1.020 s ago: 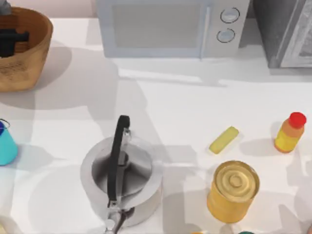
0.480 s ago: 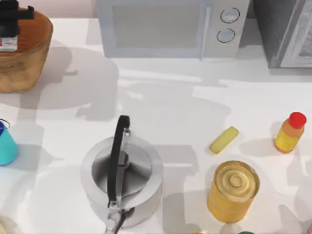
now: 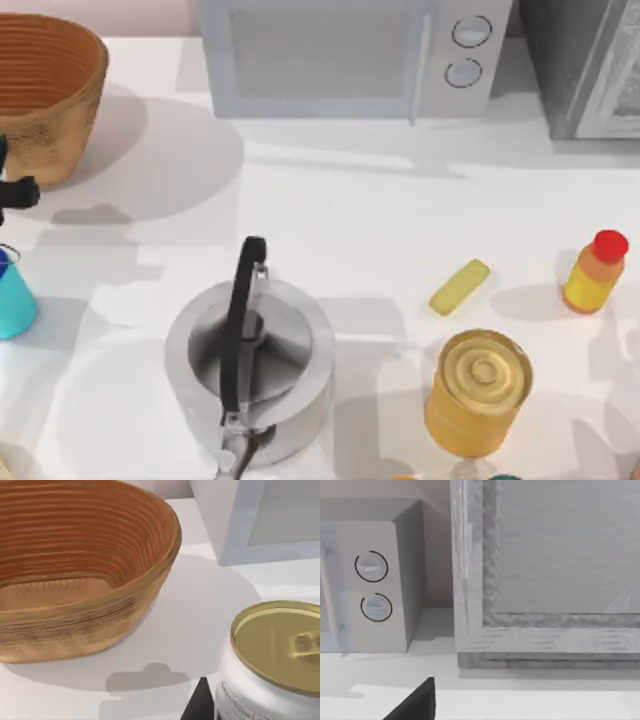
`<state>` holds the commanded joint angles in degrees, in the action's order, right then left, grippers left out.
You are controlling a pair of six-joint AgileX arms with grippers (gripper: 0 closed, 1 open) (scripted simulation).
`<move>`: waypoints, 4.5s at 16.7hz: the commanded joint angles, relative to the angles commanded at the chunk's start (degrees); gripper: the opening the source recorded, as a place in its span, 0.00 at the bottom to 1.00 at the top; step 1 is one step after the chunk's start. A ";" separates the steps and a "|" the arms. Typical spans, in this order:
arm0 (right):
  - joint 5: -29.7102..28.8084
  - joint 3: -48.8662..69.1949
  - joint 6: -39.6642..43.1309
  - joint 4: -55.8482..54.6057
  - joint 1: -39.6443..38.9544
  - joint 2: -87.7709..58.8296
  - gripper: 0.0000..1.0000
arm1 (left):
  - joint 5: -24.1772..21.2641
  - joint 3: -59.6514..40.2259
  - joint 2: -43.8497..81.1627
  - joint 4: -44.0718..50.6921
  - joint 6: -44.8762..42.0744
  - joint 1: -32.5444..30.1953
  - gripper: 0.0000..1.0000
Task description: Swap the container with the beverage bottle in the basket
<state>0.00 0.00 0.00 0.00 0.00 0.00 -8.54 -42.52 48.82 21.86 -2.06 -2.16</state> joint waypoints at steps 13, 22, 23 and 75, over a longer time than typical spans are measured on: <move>0.00 0.00 0.00 0.00 0.00 0.00 1.00 | 8.54 42.52 -48.82 -21.86 2.06 2.16 0.00; 0.00 0.00 0.00 0.00 0.00 0.00 1.00 | 7.68 39.68 -45.29 -25.40 2.14 1.62 0.00; 0.00 0.00 0.00 0.00 0.00 0.00 1.00 | 7.27 38.36 -43.69 -27.12 2.19 1.44 0.00; 0.00 0.00 0.00 0.00 0.00 0.00 1.00 | -62.08 -24.85 95.38 -97.84 0.78 -18.15 0.00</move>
<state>0.00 0.00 0.00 0.00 0.00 0.00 -70.62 -67.38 144.20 -75.98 -1.28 -20.31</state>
